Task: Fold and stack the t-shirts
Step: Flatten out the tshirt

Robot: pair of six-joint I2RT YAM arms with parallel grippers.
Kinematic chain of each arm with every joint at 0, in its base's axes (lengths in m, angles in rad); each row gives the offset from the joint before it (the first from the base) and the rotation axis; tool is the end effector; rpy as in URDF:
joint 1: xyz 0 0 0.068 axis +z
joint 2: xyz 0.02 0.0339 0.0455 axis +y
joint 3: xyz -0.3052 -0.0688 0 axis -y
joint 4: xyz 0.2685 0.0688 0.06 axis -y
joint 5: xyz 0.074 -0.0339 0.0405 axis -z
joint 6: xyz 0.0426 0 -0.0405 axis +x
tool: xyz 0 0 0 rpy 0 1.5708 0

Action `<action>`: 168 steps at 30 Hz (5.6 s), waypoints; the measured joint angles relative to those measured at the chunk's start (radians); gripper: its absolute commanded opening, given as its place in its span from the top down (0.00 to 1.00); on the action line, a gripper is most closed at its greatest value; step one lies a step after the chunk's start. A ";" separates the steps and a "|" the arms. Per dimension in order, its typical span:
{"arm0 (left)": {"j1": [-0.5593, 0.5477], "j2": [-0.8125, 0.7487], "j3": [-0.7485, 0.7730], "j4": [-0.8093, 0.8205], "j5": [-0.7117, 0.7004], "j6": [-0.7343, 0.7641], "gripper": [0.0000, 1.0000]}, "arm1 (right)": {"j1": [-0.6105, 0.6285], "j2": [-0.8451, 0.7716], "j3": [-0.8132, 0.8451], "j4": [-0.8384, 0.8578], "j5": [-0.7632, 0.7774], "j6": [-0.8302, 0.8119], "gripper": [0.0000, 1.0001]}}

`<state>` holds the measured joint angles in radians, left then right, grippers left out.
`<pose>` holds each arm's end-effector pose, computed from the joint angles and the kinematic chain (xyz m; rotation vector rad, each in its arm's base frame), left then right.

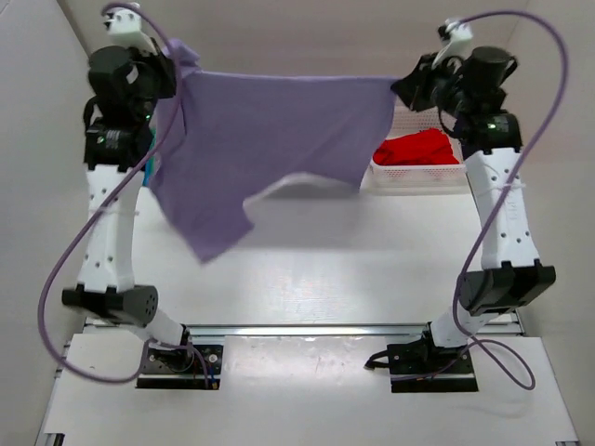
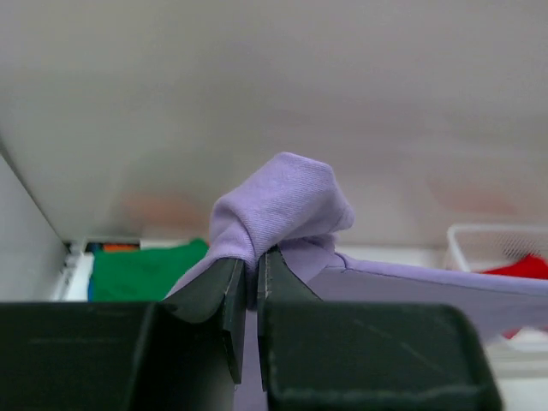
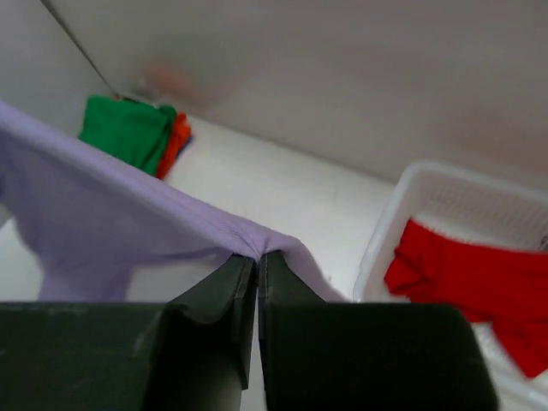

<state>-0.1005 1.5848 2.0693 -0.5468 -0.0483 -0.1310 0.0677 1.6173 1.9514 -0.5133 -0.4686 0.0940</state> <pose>0.3487 -0.0331 0.5896 -0.0620 1.6336 -0.1381 0.3762 0.0448 0.5431 -0.3213 1.7301 0.5270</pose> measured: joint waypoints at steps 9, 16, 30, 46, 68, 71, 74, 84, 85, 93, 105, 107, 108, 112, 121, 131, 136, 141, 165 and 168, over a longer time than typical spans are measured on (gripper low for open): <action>-0.060 -0.445 -0.242 0.090 0.011 0.019 1.00 | -0.088 -0.235 -0.147 0.066 -0.095 -0.012 1.00; -0.088 -0.792 -0.898 0.169 0.029 -0.025 1.00 | -0.122 -0.313 -0.700 0.062 -0.143 -0.016 1.00; -0.156 -1.075 -1.536 0.062 0.333 -0.202 0.62 | -0.118 -0.577 -1.233 -0.123 -0.057 0.025 1.00; -0.181 -1.138 -1.609 0.034 0.428 -0.282 0.60 | -0.180 -0.579 -1.246 -0.185 -0.012 0.037 1.00; -0.522 -0.875 -1.789 0.319 0.289 -0.529 0.40 | -0.126 -0.446 -1.235 -0.047 -0.003 0.109 1.00; -0.544 -0.833 -1.811 0.339 0.267 -0.547 0.40 | -0.126 -0.438 -1.235 -0.042 -0.003 0.113 1.00; -0.565 -0.795 -1.814 0.351 0.257 -0.558 0.40 | -0.126 -0.423 -1.233 -0.031 -0.003 0.114 1.00; -0.620 -0.650 -1.804 0.436 0.214 -0.601 0.45 | -0.115 -0.400 -1.229 -0.011 -0.003 0.117 1.00; -0.626 -0.629 -1.796 0.440 0.207 -0.604 0.48 | -0.114 -0.400 -1.229 -0.011 -0.003 0.117 1.00; -0.669 -0.569 -1.746 0.465 0.109 -0.644 0.86 | -0.114 -0.397 -1.229 -0.005 -0.003 0.120 1.00; -0.587 -0.748 -1.586 0.271 0.074 -0.609 1.00 | -0.128 -0.424 -1.199 -0.042 -0.013 0.111 1.00; -0.546 -0.787 -1.508 0.227 0.088 -0.589 1.00 | -0.136 -0.454 -1.173 -0.056 -0.023 0.107 1.00; -0.521 -0.806 -1.466 0.201 0.095 -0.578 1.00 | -0.140 -0.476 -1.154 -0.063 -0.027 0.104 1.00; -0.432 -0.851 -1.302 0.122 0.134 -0.532 1.00 | -0.151 -0.577 -1.088 -0.066 -0.049 0.106 1.00; -0.249 -0.855 -0.944 -0.057 0.187 -0.425 1.00 | -0.192 -0.827 -0.954 -0.024 -0.053 0.178 1.00; -0.264 -0.829 -0.497 -0.148 0.114 -0.341 1.00 | -0.100 -0.867 -0.566 -0.023 0.039 0.220 1.00; -0.253 -0.754 -0.441 -0.149 0.085 -0.272 1.00 | -0.082 -0.783 -0.517 0.021 -0.006 0.215 1.00; -0.092 -0.539 -0.450 -0.108 0.182 -0.211 1.00 | -0.054 -0.537 -0.529 0.047 -0.055 0.189 1.00; 0.051 -0.296 0.017 -0.035 0.312 -0.121 1.00 | -0.208 -0.301 -0.296 0.116 -0.220 0.149 1.00; 0.037 -0.536 -0.358 0.042 0.310 -0.114 1.00 | -0.212 -0.314 -0.467 0.119 -0.268 0.136 1.00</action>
<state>-0.0635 1.0489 1.7115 -0.5053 0.2615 -0.2455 -0.1448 1.3033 1.4841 -0.3946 -0.7368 0.2302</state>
